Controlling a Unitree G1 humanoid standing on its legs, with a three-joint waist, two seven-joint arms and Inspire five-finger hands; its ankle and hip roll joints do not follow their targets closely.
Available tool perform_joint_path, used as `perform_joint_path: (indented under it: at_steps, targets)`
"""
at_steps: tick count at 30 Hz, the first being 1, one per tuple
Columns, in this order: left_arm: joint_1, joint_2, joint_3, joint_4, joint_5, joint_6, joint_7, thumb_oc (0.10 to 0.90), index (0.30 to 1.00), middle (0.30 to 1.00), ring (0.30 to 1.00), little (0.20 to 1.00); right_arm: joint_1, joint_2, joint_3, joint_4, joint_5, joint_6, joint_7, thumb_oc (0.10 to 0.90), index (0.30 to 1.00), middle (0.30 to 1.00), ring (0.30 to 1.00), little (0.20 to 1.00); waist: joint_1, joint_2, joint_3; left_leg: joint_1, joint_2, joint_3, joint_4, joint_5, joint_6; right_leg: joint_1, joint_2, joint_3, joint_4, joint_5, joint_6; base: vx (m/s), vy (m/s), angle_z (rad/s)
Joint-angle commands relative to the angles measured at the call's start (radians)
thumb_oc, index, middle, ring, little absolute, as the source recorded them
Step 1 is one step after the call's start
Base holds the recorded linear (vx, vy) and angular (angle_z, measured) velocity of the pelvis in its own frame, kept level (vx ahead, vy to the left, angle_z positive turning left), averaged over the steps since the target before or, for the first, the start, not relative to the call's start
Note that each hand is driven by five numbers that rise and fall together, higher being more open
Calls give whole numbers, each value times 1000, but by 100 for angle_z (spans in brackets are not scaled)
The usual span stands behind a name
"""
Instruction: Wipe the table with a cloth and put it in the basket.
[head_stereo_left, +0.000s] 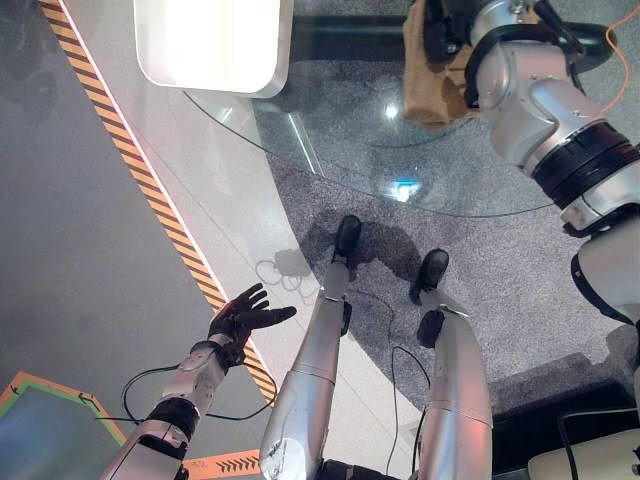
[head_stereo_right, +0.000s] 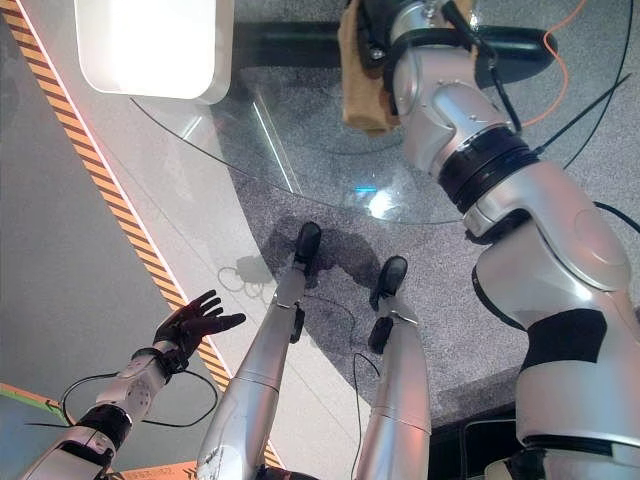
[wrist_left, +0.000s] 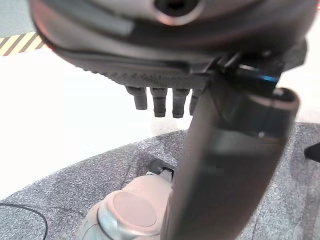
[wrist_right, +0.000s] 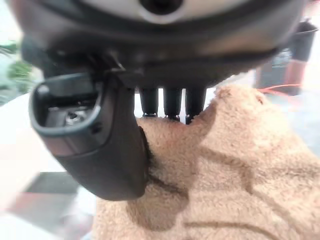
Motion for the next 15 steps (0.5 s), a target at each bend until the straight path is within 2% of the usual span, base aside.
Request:
perform_joint_path:
  at_steps: [1, 9, 15]
  targets:
    - [93, 12, -18, 19, 18, -21, 12, 800, 900, 900, 900, 900, -72, 46, -20, -117, -42, -45, -81, 100, 300, 300, 300, 200, 12, 10, -16, 31, -75, 35, 61, -101, 95, 100, 6, -48, -196, 77, 60, 0, 0, 0]
    - [98, 9, -17, 25, 25, -32, 5, 800, 900, 900, 900, 900, -46, 72, -33, -159, -69, -74, -71, 100, 300, 300, 300, 200, 19, 11, -16, 31, -80, 30, 61, -101, 99, 104, 3, -53, -198, 78, 64, 3, -1, 3]
    - [92, 7, -14, 29, 29, -30, 4, 800, 900, 900, 900, 900, -28, 86, -38, -178, -97, -47, -58, 100, 300, 300, 300, 200, 20, 13, -16, 30, -83, 28, 60, -99, 100, 102, 2, -53, -197, 78, 67, 0, 0, 1]
